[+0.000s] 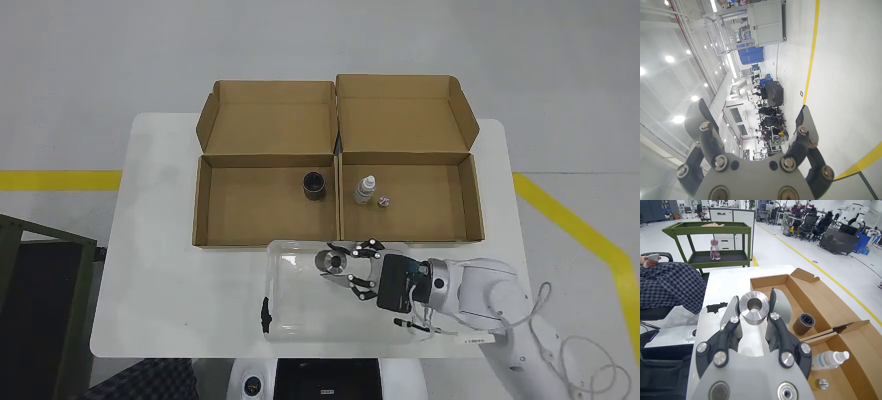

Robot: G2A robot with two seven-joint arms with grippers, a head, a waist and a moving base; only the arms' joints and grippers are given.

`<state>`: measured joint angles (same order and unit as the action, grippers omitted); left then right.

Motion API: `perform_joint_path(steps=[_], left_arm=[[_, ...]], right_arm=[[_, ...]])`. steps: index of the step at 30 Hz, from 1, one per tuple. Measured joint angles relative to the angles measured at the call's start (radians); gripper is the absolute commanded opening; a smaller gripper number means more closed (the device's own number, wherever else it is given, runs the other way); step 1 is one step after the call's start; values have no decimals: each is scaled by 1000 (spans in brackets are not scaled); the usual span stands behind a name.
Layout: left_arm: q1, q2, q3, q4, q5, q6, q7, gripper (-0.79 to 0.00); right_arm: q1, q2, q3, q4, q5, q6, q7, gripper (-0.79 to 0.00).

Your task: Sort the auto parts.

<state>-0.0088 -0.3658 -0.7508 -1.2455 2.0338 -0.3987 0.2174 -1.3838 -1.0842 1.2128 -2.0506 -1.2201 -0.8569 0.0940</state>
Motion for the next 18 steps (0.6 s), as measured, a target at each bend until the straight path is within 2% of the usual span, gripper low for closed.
perform_joint_path(steps=[8, 18], left_arm=[[0, 0, 0, 0, 0, 0, 0, 0], [0, 0, 0, 0, 0, 0, 0, 0]], right_arm=[[56, -5, -35, 27, 11, 29, 29, -785], [221, -34, -158, 125, 19, 116, 124, -785]])
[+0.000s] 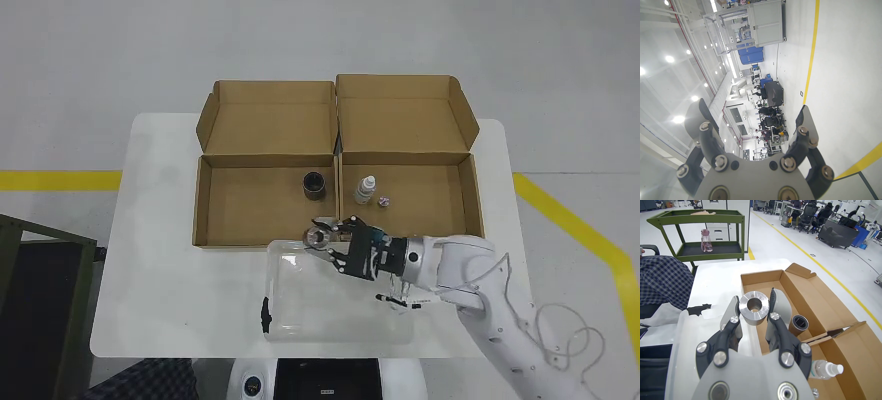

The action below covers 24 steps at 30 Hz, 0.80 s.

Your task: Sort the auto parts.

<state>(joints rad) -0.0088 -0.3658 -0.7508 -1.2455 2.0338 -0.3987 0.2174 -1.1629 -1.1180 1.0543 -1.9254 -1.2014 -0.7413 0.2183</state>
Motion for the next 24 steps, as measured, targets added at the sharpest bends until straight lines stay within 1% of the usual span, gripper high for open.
perform_joint_path(steps=[5, 15, 24], left_arm=[[0, 0, 0, 0, 0, 0, 0, 0], [0, 0, 0, 0, 0, 0, 0, 0], [0, 0, 0, 0, 0, 0, 0, 0]], right_arm=[[81, -17, -58, 63, 8, 36, 49, -785], [240, -61, -181, 243, 17, 102, 132, -785], [320, -95, -258, 365, 7, 127, 155, -785]])
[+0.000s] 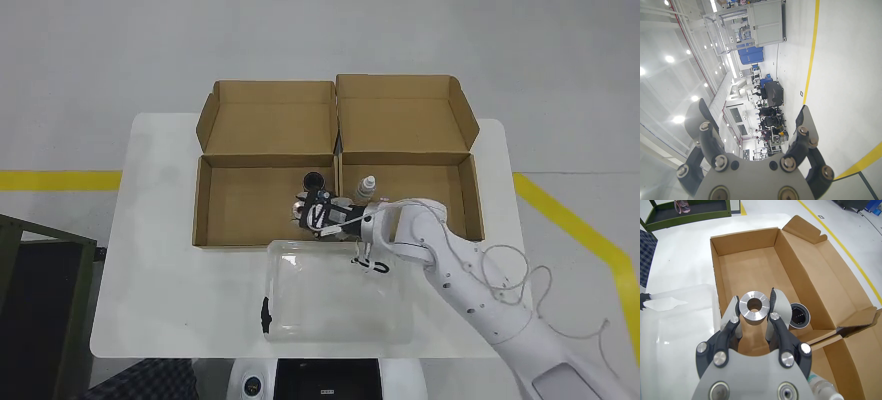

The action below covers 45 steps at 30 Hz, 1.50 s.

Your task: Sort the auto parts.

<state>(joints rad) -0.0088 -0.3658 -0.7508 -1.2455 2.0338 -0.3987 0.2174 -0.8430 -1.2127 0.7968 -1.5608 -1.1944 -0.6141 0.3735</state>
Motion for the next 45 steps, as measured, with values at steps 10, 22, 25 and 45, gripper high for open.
perform_joint_path(steps=[10, 22, 25, 45], left_arm=[[0, 0, 0, 0, 0, 0, 0, 0], [0, 0, 0, 0, 0, 0, 0, 0], [0, 0, 0, 0, 0, 0, 0, 0], [0, 0, 0, 0, 0, 0, 0, 0]], right_arm=[[37, -23, -41, 73, -7, -2, 21, -785], [81, -50, -79, 147, -12, -2, 61, -727], [88, -56, -85, 158, -16, 0, 70, -702], [99, -73, -86, 181, -44, -5, 132, -465]])
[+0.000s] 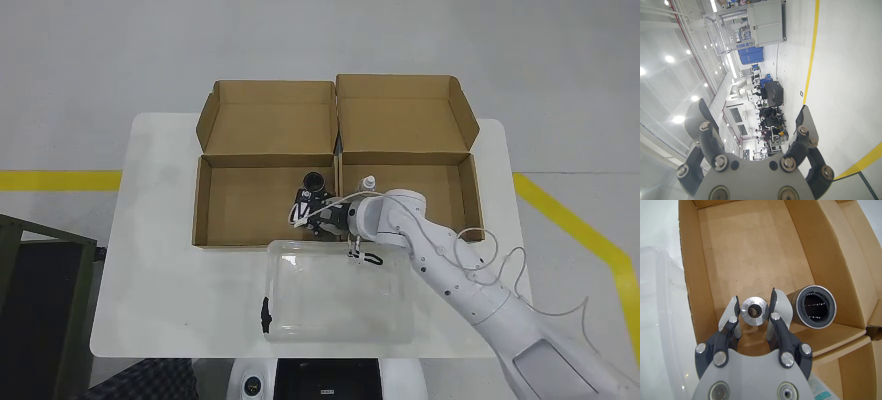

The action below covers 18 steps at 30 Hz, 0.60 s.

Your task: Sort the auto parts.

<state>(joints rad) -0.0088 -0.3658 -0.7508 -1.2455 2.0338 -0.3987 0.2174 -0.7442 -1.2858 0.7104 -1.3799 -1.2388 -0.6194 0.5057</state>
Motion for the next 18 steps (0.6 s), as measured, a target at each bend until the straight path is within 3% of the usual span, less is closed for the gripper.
perform_joint_path(steps=[11, 18], left_arm=[[0, 0, 0, 0, 0, 0, 0, 0], [0, 0, 0, 0, 0, 0, 0, 0]], right_arm=[[-40, 16, 63, -132, -15, -13, -14, -440], [-133, 49, 165, -282, -33, -33, -44, -434]])
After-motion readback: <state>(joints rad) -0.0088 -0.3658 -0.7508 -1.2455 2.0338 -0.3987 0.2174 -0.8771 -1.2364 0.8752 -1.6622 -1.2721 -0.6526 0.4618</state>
